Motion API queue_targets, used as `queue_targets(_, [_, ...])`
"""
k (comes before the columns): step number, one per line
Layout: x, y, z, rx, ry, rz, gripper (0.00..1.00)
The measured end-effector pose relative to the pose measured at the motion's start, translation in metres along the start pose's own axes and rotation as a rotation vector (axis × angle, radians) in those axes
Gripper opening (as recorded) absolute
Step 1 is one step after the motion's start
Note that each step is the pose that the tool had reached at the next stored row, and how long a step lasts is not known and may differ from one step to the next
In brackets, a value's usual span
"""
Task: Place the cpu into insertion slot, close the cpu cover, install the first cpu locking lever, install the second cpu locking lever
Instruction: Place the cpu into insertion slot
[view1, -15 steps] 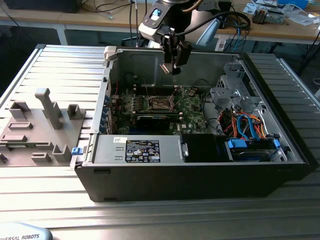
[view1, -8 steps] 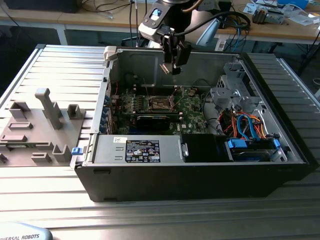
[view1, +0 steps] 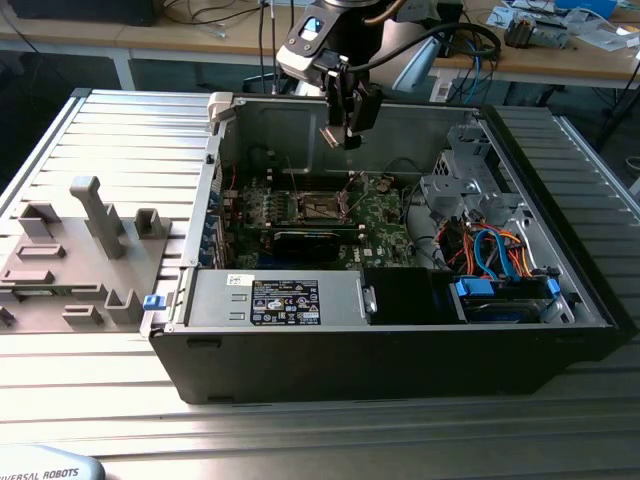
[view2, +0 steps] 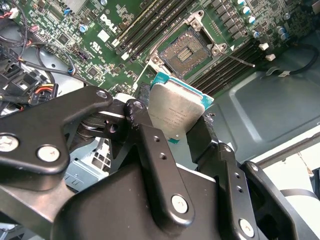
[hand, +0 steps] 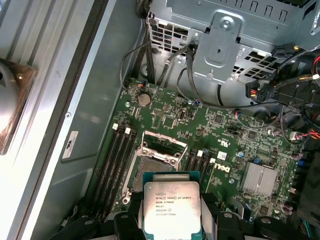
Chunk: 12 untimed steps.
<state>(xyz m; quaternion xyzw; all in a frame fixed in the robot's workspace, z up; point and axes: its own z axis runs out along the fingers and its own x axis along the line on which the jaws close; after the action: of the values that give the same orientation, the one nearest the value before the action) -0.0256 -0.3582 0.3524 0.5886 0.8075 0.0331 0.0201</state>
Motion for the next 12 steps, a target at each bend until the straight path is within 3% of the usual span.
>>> queue_targets(12, [0.0, 0.0, 0.0001, 0.0, -0.0005, 0.007, 0.54])
